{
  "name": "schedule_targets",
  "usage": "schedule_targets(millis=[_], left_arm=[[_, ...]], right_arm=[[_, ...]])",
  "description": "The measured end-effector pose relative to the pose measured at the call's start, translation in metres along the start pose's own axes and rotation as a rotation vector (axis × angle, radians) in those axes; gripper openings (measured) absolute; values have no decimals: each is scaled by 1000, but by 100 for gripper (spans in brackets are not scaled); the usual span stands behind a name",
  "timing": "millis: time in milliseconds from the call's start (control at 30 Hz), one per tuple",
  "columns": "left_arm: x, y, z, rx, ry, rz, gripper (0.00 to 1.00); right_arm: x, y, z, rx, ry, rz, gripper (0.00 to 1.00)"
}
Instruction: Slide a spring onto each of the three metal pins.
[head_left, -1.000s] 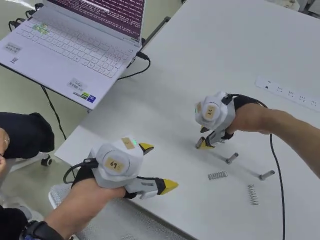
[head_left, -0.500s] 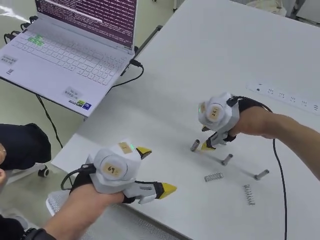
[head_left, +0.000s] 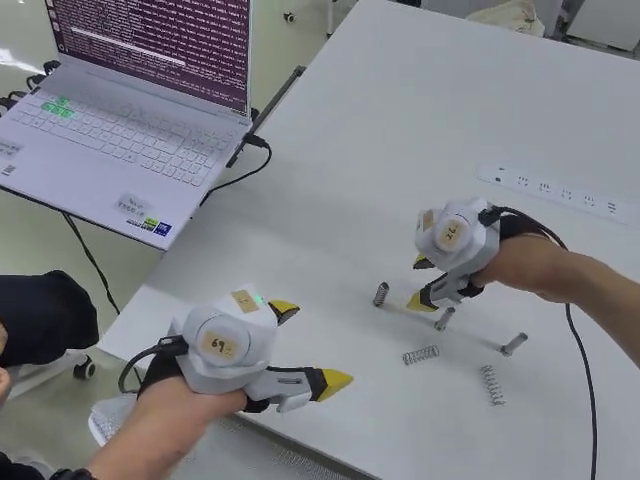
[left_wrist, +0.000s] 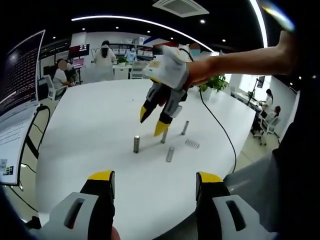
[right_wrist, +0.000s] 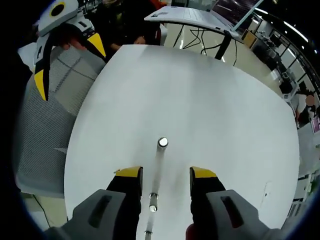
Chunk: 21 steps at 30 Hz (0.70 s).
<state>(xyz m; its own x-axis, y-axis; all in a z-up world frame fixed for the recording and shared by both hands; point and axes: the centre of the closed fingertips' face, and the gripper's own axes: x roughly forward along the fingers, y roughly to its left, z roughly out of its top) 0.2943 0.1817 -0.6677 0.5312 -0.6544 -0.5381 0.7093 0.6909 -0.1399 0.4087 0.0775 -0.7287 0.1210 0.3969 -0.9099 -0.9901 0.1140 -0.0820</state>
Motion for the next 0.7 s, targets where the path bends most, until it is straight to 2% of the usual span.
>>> schedule_targets(millis=[200, 367, 600, 700], left_arm=[[0, -2, 1, -1, -4, 3, 61], [-1, -2, 1, -4, -7, 4, 61], [0, -3, 3, -1, -10, 4, 61], [1, -2, 4, 2, -13, 5, 61]], right_arm=[[-11, -2, 2, 95, -84, -52, 36], [-22, -9, 4, 205, -172, -139, 36], [-31, -3, 5, 324, -275, -178, 38], [-34, 3, 2, 345, -296, -192, 40]])
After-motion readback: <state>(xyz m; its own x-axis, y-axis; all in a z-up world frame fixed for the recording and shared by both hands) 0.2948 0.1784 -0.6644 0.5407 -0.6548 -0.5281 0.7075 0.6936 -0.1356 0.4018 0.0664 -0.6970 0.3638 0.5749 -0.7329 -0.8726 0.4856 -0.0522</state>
